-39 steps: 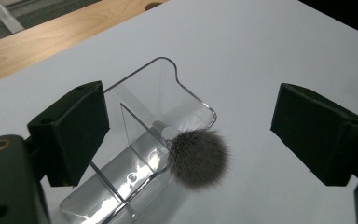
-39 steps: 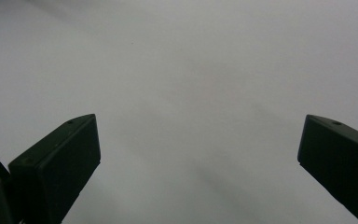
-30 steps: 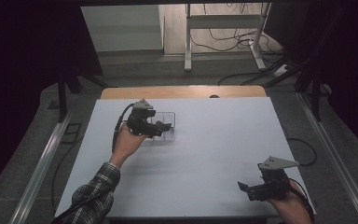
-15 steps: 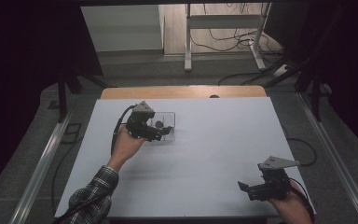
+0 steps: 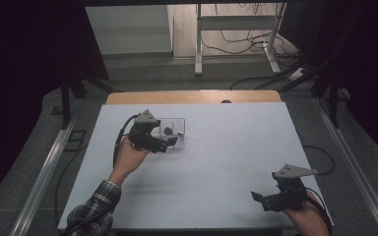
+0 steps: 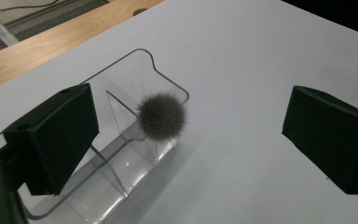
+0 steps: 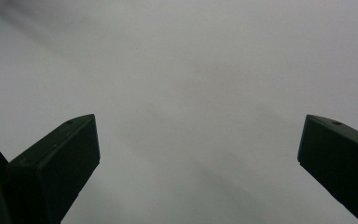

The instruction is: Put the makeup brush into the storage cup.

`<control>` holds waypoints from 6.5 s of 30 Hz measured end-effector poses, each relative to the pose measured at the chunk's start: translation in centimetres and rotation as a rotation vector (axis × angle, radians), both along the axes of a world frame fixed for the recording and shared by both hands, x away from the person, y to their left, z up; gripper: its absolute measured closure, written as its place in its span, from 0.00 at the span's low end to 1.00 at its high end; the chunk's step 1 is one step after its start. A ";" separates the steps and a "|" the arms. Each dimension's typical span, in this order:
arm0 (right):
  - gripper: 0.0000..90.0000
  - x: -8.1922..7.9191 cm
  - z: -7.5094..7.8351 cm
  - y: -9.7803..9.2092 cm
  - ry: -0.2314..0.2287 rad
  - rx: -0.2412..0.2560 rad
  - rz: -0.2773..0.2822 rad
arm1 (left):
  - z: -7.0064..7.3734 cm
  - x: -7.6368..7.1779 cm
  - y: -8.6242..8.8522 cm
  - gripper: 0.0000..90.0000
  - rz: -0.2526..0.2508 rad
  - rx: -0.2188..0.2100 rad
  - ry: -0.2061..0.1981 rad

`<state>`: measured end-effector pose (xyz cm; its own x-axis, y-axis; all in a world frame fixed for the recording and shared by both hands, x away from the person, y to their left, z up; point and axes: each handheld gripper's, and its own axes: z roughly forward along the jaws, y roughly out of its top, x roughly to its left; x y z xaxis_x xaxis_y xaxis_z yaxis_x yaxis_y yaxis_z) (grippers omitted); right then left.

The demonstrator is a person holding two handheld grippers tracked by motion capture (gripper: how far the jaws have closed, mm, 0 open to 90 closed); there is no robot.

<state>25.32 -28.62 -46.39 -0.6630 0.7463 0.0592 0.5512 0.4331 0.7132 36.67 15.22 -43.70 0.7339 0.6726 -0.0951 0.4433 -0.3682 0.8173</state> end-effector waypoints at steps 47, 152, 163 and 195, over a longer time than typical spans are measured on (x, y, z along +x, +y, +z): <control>0.00 -0.2 0.2 0.2 -0.026 -0.040 0.021 | -2.1 -3.9 1.1 0.03 -0.046 0.025 0.010; 0.00 0.0 0.1 -0.6 -0.022 -0.014 -0.007 | -3.6 -11.6 8.6 0.01 0.117 0.053 0.039; 0.00 0.0 0.1 -1.6 -0.028 -0.004 -0.035 | -4.0 -12.5 10.1 0.01 0.160 0.074 0.042; 0.00 -0.5 0.1 -3.2 -0.029 -0.011 -0.076 | -5.5 -15.6 14.9 0.01 0.282 0.082 0.078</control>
<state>24.80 -31.77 -46.29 -0.6054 0.7952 0.0326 0.5624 0.3985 0.7245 21.07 30.17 -49.17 0.5094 0.8568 -0.0808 0.5976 -0.2846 0.7496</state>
